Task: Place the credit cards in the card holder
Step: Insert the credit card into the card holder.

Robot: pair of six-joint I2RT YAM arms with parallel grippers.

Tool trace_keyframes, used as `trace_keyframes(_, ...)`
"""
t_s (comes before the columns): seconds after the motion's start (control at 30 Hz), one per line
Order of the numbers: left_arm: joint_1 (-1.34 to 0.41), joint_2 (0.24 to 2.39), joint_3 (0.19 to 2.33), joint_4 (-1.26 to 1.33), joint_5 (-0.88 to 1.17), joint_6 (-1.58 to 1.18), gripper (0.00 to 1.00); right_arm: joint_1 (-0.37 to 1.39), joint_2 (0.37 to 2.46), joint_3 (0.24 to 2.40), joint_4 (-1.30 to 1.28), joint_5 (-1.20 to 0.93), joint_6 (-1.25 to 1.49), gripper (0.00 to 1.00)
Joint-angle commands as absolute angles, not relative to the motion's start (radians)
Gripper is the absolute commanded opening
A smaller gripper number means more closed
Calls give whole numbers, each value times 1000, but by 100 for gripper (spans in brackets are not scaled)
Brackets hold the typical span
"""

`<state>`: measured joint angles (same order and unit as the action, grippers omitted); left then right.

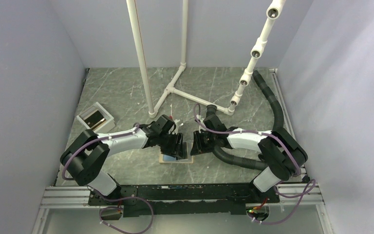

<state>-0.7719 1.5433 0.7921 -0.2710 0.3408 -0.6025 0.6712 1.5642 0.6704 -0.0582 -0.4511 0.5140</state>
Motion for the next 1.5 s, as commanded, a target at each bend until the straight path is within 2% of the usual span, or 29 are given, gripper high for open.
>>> trace_keyframes(0.0,-733,1511,839,-265,362,-625,55,679,1536,683,-8,-440,489,24)
trace_keyframes(0.27,-719,1577,858,-249,330,-676,58,680,1536,690,-15,-446,477,27)
trace_keyframes(0.5,-727,1620,885,-136,343,-660,57,680,1564,722,-25,-441,457,27)
trace_keyframes(0.8,-830,1581,886,-61,305,-675,56,679,1587,741,-25,-443,447,27)
trace_keyframes(0.9,-828,1604,902,-87,359,-682,57,679,1585,752,-41,-428,435,27)
trace_keyframes(1.2,-721,1518,884,-212,311,-701,58,675,1564,779,-106,-370,392,29)
trace_keyframes(1.47,-720,1627,971,-269,258,-674,58,676,1583,790,-100,-387,391,31)
